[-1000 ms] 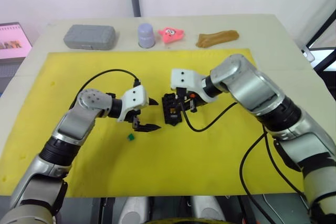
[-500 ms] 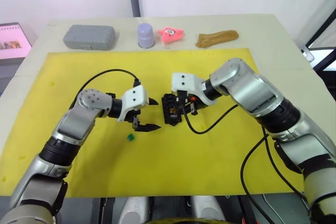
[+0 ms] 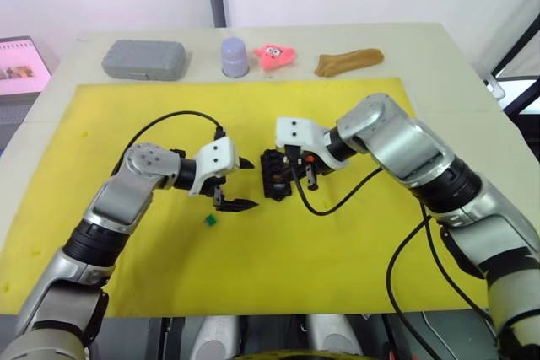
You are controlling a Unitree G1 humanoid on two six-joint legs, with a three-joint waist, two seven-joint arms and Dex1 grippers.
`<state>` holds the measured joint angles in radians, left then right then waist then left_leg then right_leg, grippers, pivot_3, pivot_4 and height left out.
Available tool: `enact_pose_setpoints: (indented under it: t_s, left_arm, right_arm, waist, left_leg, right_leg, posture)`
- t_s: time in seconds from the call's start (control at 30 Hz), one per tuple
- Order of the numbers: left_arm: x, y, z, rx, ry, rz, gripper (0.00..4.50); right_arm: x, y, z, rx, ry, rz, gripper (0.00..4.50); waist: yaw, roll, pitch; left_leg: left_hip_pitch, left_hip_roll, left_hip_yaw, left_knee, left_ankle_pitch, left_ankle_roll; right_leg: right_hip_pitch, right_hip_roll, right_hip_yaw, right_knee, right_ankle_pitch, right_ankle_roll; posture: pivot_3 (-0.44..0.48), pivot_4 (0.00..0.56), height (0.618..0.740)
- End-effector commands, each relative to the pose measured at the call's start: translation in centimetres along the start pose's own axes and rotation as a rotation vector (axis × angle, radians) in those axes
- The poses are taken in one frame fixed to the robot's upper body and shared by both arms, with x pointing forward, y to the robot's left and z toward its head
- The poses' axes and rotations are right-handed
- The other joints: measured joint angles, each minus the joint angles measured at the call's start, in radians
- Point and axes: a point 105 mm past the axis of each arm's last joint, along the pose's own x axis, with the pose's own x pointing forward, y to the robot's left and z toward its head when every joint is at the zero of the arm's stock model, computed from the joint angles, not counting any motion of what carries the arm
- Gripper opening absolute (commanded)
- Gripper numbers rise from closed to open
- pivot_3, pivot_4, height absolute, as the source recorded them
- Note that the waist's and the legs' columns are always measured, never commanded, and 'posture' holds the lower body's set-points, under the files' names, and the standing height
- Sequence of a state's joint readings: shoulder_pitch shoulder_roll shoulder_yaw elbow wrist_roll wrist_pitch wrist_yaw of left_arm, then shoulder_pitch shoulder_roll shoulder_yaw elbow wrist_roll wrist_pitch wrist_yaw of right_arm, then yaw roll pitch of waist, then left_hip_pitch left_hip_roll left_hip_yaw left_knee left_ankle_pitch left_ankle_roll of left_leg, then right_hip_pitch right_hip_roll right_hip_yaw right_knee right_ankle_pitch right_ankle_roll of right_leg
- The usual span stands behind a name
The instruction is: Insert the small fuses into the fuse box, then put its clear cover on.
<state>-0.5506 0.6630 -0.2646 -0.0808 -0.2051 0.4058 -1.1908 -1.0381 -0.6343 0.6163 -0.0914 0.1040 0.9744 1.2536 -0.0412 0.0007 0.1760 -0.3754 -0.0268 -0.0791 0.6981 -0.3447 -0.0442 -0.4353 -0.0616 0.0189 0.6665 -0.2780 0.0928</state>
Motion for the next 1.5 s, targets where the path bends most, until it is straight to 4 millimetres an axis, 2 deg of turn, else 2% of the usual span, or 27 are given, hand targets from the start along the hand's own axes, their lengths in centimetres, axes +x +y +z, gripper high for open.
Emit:
enact_pose_setpoints:
  t_s: [0.03, 0.67, 0.87, 1.07, 1.33, 1.5]
  left_arm:
    - [-0.4, 0.4, 0.8, 0.04, -0.01, 0.016, 4.5]
    - [-0.2, 0.4, 0.9, 0.044, -0.014, 0.011, 4.5]
    - [-0.1, 0.5, 1.0, 0.046, -0.019, 0.01, 4.5]
    - [0.0, 0.4, 1.2, 0.047, -0.03, 0.001, 4.5]
    - [0.7, 0.2, 1.6, 0.053, -0.048, -0.01, 4.5]
    - [0.8, 0.1, 1.6, 0.056, -0.052, -0.016, 4.5]
  right_arm:
    - [-0.8, -0.4, 1.0, -0.028, -0.017, -0.032, 0.04]
    - [-2.2, -0.4, 2.8, -0.095, -0.012, -0.076, 0.04]
    - [-1.8, 0.6, 2.0, -0.045, 0.02, -0.012, 0.04]
    - [-1.2, 1.9, 1.1, 0.081, 0.043, 0.071, 0.04]
    - [-0.7, 1.3, 0.9, 0.186, 0.057, 0.025, 0.04]
    - [-1.1, 1.7, 1.7, 0.225, 0.026, 0.039, 0.04]
  waist:
    - [0.0, 0.0, 0.0]
    - [0.0, 0.0, 0.0]
    - [0.0, 0.0, 0.0]
    - [0.0, 0.0, 0.0]
    - [0.001, 0.0, 0.0]
    - [0.0, 0.0, 0.0]
  left_leg:
    - [0.0, 0.0, 0.0, 0.0, 0.0, 0.0]
    - [0.0, 0.0, 0.0, 0.0, 0.0, 0.0]
    - [0.0, 0.0, 0.0, 0.0, 0.0, 0.0]
    - [0.0, 0.0, 0.0, 0.0, 0.0, 0.0]
    - [0.0, 0.0, 0.0, 0.0, 0.0, 0.0]
    - [0.0, 0.0, 0.0, 0.0, 0.0, 0.0]
  right_leg:
    - [0.0, 0.0, 0.0, 0.0, 0.0, 0.0]
    - [0.0, 0.0, 0.0, 0.0, 0.0, 0.0]
    - [0.0, 0.0, 0.0, 0.0, 0.0, 0.0]
    - [0.0, 0.0, 0.0, 0.0, 0.0, 0.0]
    - [0.0, 0.0, 0.0, 0.0, 0.0, 0.0]
    - [0.0, 0.0, 0.0, 0.0, 0.0, 0.0]
  posture:
    - [0.0, 0.15, 0.74]
    - [0.0, 0.15, 0.74]
    - [0.0, 0.15, 0.74]
    - [0.0, 0.15, 0.74]
    - [0.0, 0.15, 0.74]
    - [0.0, 0.15, 0.74]
